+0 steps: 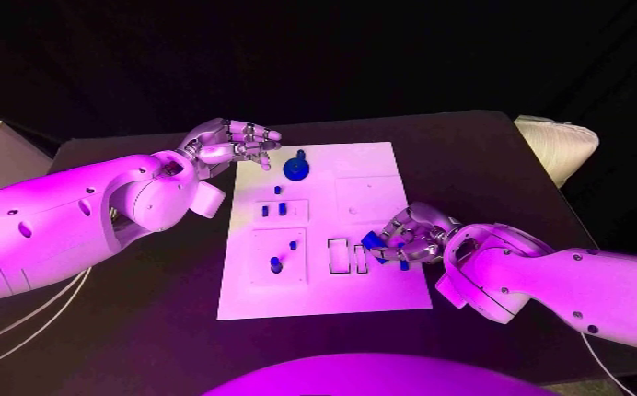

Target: Assemble the parts on the task board

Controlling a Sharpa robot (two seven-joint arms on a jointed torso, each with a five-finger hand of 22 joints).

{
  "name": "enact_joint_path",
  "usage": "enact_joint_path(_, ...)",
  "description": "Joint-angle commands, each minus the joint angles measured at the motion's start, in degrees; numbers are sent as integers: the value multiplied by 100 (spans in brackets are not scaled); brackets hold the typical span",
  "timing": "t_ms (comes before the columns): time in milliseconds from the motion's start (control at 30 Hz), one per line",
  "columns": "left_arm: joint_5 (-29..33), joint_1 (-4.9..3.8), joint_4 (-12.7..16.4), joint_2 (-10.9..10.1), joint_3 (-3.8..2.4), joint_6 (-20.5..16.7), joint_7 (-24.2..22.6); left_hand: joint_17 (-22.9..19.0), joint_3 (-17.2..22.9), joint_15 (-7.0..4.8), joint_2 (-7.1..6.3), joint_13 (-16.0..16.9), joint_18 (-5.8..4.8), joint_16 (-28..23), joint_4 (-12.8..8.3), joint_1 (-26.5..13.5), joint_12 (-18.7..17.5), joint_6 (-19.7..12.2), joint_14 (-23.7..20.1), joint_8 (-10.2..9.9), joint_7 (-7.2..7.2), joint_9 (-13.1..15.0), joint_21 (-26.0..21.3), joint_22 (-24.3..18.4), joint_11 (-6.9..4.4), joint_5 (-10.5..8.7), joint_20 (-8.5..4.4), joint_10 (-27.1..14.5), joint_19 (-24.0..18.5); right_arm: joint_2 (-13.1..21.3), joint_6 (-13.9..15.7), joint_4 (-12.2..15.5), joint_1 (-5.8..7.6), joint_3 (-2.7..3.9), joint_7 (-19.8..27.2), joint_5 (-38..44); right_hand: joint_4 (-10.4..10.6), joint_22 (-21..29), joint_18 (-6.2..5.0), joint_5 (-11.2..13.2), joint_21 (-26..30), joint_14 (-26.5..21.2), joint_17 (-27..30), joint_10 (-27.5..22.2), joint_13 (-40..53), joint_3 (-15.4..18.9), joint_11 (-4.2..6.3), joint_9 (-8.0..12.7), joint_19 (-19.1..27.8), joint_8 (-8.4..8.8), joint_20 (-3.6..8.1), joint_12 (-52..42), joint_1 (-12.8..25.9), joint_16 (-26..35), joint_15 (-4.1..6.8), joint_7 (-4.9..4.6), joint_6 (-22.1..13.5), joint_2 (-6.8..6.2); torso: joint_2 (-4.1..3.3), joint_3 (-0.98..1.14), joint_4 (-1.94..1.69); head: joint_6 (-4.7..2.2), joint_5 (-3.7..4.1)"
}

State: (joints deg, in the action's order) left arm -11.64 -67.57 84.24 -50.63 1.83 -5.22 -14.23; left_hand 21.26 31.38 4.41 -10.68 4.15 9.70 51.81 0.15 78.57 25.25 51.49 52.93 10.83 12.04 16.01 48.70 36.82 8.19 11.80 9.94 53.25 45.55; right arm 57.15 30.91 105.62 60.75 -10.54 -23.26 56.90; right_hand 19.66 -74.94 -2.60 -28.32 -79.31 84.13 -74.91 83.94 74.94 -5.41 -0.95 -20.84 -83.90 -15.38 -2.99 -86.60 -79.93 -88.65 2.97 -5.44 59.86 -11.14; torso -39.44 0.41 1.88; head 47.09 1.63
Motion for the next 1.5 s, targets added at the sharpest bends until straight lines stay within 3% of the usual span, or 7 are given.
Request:
enact_joint_path(33, 10, -2, 18, 5, -3, 103, -10, -5, -11, 18, 25, -6, 81, -32, 13, -29, -20, -33, 1, -17, -17, -9, -31, -7, 24, 28, 19, -27, 35, -1, -25, 45, -30, -48, 47, -788, -307, -1245, 65, -36, 19, 518, -1206, 347, 1170, -362, 19, -26, -403, -43, 24, 15, 84, -20, 14, 17, 52, 44, 3, 2, 11, -12, -3)
enact_joint_path(367, 10, -2, 16, 9, -3, 109, -3, -5, -6, 17, 27, -7, 81, -35, 8, -19, -19, -32, -1, -17, -16, -9, -33, -9, 24, 32, 18, -28, 40, 68, 104, 233, 207, -20, 186, -876, -317, -1249, 68, -33, 0, 522, -1222, 358, 1184, -420, 30, -26, -407, -58, 28, 2, 90, -26, 22, 30, 72, 33, -1, 4, 4, -38, 3)
enact_joint_path(667, 9, -2, 18, 11, -3, 107, -3, -5, -6, 17, 27, -7, 81, -35, 8, -19, -19, -32, -1, -17, -16, -9, -33, -9, 24, 32, 18, -28, 40, 51, 3, 308, 372, -13, 228, -799, -329, -1258, 74, -22, -34, 526, -1238, 369, 1198, -483, 39, -25, -413, -69, 34, -12, 82, -31, 30, 39, 83, 14, -1, 1, 6, -28, -12)
enact_joint_path(1233, 8, -2, 23, 11, -3, 108, 6, -5, -6, 17, 27, -7, 81, -35, 8, -19, -19, -32, -1, -17, -16, -9, -33, -9, 24, 32, 18, -28, 40, -372, -648, 157, 366, -33, -277, 31, -303, -1262, 78, 510, -53, 530, -1258, 355, 1180, -642, 30, -9, -416, -121, 36, 25, 425, -37, 25, 30, 79, -112, -3, 1, 3, 2, -8)
enact_joint_path(1500, 6, -3, 15, 22, -3, 113, 11, -5, -6, 17, 27, -7, 81, -35, 8, -19, -19, -32, -1, -17, -16, -9, -33, -9, 24, 32, 18, -28, 40, -503, -683, 124, 358, -37, -451, 365, -300, -1264, 80, 560, -62, 531, -1262, 361, 1188, -634, 29, -8, -418, -131, 35, 18, 494, -38, 24, 31, 80, -111, -4, -2, 3, 12, -14)
